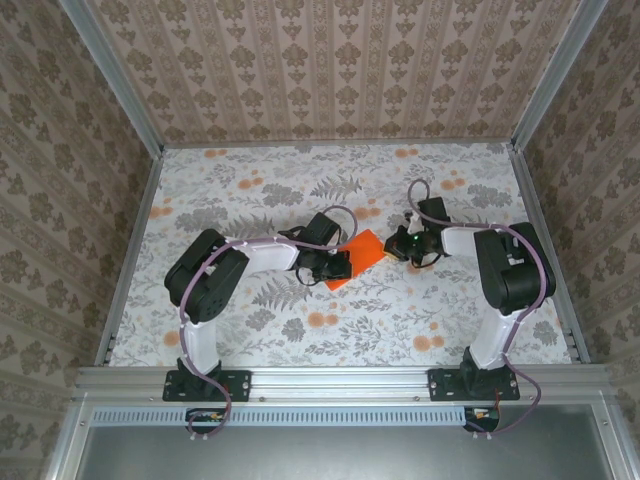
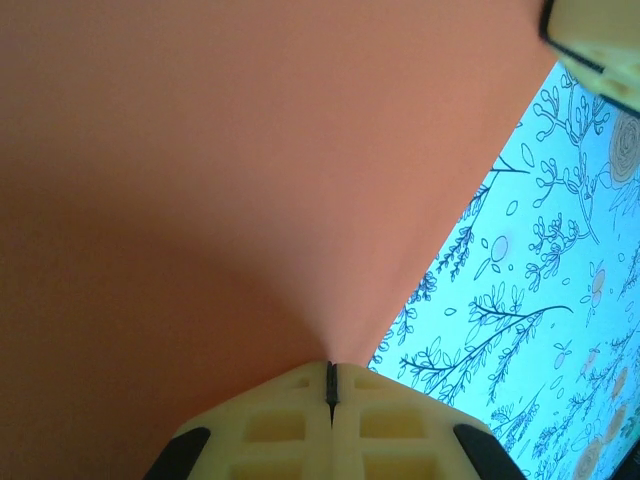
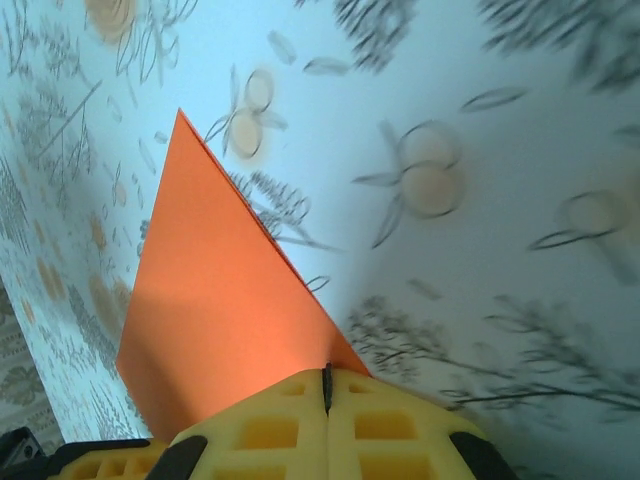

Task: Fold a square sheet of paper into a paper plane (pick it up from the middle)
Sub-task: First fold in half a square sheet of paper at the center of the table.

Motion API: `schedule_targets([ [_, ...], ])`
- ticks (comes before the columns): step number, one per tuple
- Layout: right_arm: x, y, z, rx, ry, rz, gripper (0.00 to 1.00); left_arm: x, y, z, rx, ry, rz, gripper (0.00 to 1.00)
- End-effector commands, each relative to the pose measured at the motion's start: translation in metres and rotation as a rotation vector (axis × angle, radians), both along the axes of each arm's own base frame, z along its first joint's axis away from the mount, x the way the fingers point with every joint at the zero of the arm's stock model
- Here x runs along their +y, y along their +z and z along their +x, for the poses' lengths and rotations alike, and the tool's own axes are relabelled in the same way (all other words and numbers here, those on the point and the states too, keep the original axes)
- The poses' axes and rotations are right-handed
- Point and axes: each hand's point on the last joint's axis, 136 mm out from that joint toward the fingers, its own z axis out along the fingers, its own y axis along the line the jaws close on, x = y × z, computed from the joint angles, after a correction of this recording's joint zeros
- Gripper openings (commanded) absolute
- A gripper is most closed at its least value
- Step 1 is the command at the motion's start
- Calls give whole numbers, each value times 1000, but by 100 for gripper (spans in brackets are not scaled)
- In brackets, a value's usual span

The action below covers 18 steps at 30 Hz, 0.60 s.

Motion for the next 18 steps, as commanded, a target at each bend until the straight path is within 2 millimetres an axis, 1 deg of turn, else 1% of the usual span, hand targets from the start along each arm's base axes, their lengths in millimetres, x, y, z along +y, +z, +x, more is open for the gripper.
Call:
schedule_targets([
  [1, -38, -7, 8, 11, -86, -128, 0, 25, -29, -18, 89, 2, 107, 0],
  [2, -38, 2, 11, -14, -84, -127, 0, 25, -28, -18, 87, -2, 103, 0],
  [4, -32, 23, 14, -89, -71, -93, 0, 23, -27, -16, 78, -9, 99, 0],
  [6, -28, 40, 12, -140, -59, -71, 0, 22, -24, -14, 69, -18, 94, 0],
  [8, -18, 51, 7, -166, -30, -46, 0, 20, -21, -12, 58, -28, 85, 0],
  [11, 8, 52, -6, -158, 33, 1, 0, 16, -16, -10, 44, -45, 75, 0],
  [16, 52, 37, -21, -99, 109, 84, 0, 9, -7, -5, 25, -54, 47, 0],
  [18, 66, 29, -25, -70, 133, 105, 0, 7, -5, -4, 20, -54, 39, 0],
])
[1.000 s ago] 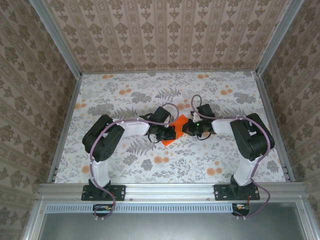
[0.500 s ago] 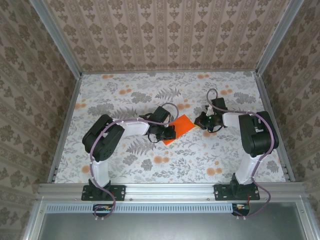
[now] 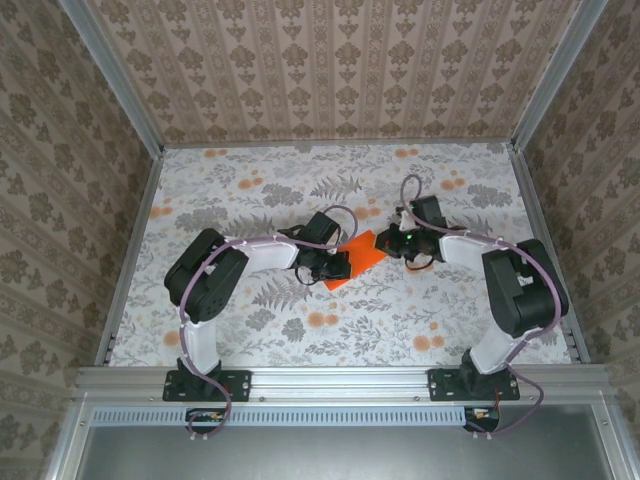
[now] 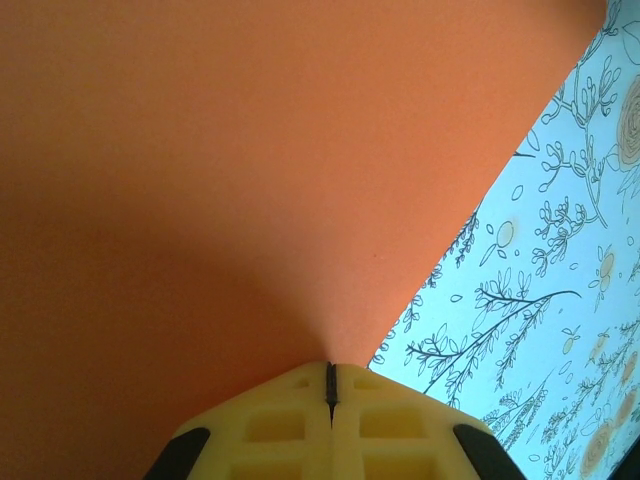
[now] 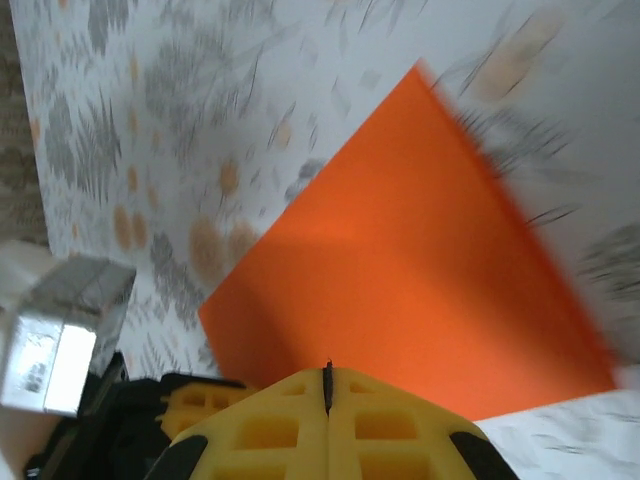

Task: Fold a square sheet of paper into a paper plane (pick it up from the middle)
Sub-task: First fold in half a square sheet of paper at the center of the table.

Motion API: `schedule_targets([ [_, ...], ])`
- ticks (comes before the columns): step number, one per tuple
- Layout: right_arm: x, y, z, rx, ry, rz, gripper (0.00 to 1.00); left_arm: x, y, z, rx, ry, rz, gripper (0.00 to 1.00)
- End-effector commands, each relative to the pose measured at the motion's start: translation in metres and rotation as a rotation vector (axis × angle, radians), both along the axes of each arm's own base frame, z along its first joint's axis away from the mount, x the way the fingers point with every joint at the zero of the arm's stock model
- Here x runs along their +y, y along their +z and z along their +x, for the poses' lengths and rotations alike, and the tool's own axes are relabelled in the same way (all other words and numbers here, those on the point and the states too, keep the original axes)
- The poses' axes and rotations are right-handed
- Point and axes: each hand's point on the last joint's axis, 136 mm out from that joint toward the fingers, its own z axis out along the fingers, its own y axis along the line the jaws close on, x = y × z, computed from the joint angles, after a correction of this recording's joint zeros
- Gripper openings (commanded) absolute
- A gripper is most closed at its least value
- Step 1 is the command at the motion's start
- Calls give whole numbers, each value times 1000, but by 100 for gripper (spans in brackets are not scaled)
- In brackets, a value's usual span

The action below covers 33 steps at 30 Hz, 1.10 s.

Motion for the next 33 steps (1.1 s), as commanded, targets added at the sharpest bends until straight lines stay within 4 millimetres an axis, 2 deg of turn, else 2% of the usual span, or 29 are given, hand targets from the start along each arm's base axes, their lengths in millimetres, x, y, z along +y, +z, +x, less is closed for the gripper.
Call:
schedule_targets([
  [1, 24, -16, -13, 73, 45, 62, 0, 4, -5, -2, 21, -20, 26, 0],
  [5, 34, -34, -22, 120, 71, 59, 0, -6, 4, -2, 12, -41, -25, 0],
  [10, 26, -55, -30, 174, 54, 4, 0, -22, 23, -2, -26, -74, -106, 0],
  [16, 20, -67, -35, 212, 39, -36, 0, -27, 16, 1, -4, -63, -112, 7],
  [26, 15, -71, -37, 226, 33, -65, 0, -6, -8, -8, 39, -32, -43, 5],
  [33, 11, -75, -38, 243, 31, -98, 0, 9, -14, -22, 57, -44, -18, 3],
])
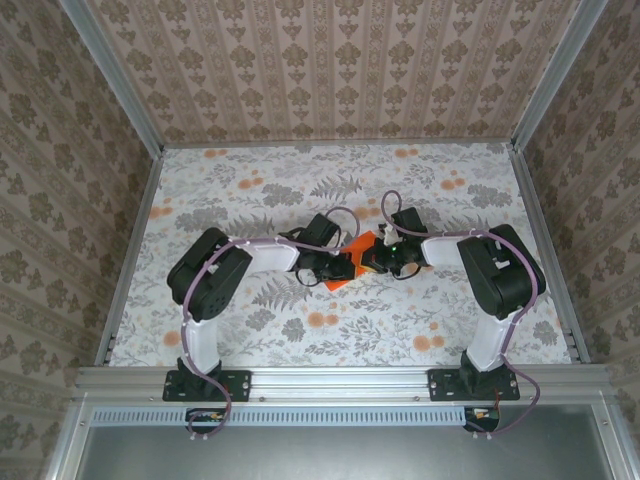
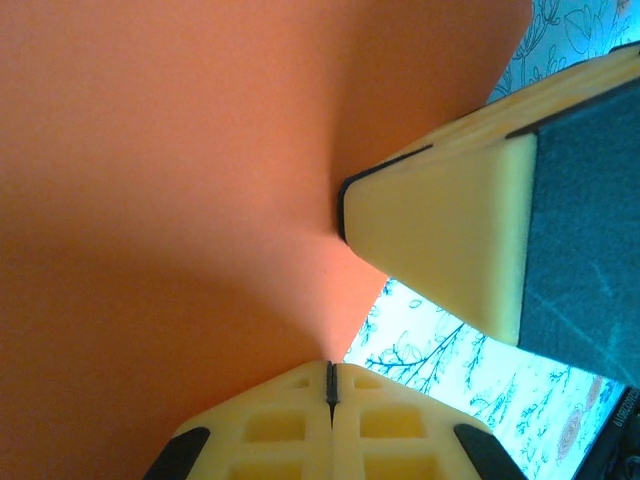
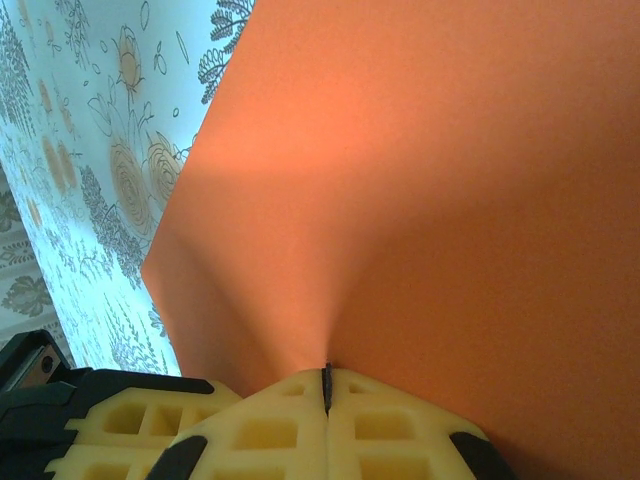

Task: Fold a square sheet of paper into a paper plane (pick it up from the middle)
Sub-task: First fold in half a square sheet of paper at the center of the table.

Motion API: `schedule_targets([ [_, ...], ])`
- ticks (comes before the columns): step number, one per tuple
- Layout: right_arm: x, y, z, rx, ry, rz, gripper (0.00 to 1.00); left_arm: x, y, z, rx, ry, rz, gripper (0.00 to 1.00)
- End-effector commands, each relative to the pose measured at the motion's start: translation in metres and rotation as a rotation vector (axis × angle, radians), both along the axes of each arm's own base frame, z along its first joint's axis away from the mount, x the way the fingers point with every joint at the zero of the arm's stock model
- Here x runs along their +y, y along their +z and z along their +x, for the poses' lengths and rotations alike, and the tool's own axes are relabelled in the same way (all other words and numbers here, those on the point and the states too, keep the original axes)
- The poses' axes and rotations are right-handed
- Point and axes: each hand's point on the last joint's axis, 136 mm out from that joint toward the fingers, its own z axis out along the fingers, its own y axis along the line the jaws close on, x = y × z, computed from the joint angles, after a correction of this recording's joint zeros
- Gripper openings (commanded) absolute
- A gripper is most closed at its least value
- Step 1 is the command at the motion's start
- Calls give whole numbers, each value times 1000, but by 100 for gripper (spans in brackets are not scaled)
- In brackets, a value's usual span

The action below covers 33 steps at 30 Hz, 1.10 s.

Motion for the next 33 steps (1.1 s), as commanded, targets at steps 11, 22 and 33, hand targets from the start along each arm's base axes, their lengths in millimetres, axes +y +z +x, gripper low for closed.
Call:
schedule_targets([
  [11, -22, -39, -15, 117, -30, -147, 0, 47, -15, -47, 90, -31, 82, 2],
  [22, -18, -25, -8, 72, 4, -135, 0, 67, 2, -46, 61, 9, 39, 3],
  [33, -11, -10, 5, 27, 45, -133, 0, 25, 48, 2, -73, 21, -58, 2],
])
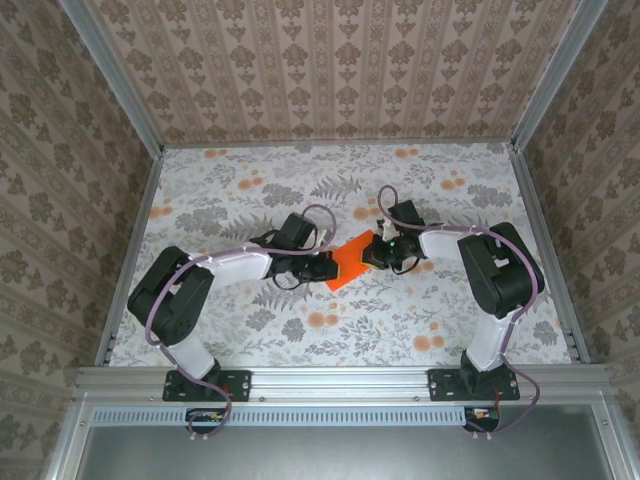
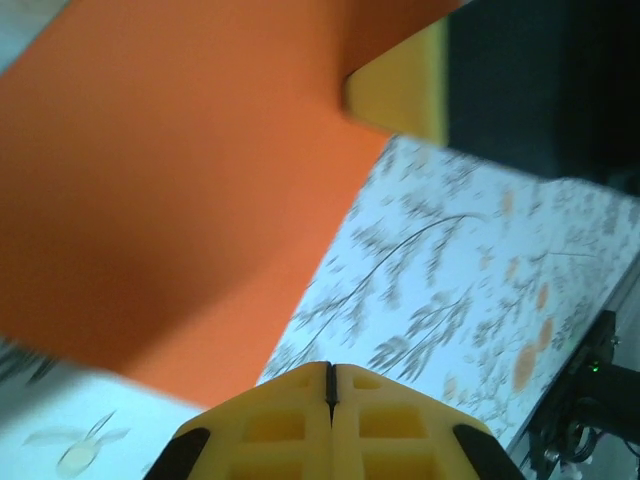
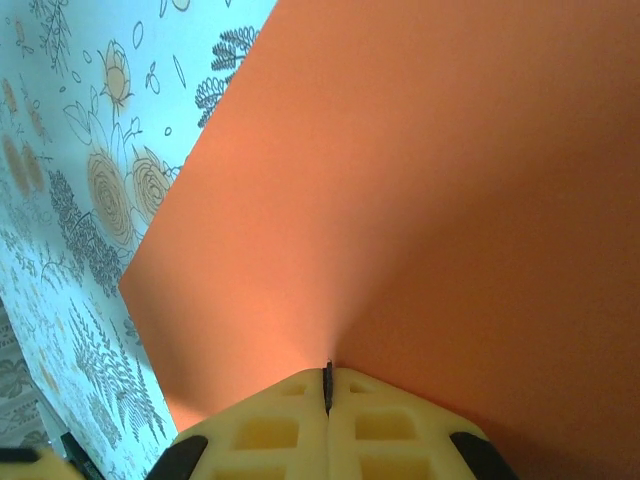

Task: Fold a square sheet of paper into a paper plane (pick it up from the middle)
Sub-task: First fold in half a square sheet of paper at the center of the table.

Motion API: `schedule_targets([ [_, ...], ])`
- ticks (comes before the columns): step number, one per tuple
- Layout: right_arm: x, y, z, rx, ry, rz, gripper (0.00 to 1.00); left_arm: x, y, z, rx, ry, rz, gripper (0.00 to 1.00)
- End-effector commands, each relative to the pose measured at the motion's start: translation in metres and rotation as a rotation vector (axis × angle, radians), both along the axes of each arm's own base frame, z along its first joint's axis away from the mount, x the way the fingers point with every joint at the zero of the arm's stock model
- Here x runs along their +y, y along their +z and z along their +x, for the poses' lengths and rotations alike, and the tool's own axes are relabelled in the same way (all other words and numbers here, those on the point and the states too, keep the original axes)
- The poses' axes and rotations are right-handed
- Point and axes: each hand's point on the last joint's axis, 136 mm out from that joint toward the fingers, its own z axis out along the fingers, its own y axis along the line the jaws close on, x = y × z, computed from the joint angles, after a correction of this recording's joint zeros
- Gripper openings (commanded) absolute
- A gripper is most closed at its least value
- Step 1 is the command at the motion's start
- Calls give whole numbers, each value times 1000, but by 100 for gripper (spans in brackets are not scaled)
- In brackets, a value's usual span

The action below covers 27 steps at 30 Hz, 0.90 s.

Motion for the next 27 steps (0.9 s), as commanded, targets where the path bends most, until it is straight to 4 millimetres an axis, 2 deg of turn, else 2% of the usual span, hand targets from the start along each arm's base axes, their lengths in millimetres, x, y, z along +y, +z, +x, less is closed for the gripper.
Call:
schedule_targets([
  [1, -6, -16, -5, 43, 7, -51, 0, -12, -3, 10, -14, -14, 23, 1],
  [9, -8, -26, -9, 67, 9, -65, 0, -12, -38, 0, 62, -39, 92, 0],
  [15, -10, -29, -12, 85, 8, -78, 0, 0, -59, -18, 103, -55, 159, 0],
  [20, -15, -33, -14, 97, 1, -98, 0, 20, -76, -39, 154, -51, 216, 0],
  [24, -16, -34, -14, 95, 6, -100, 0, 34, -81, -52, 177, -32, 229, 0],
  [27, -17, -33, -13, 88, 7, -100, 0, 37, -78, -58, 183, -25, 208, 0],
])
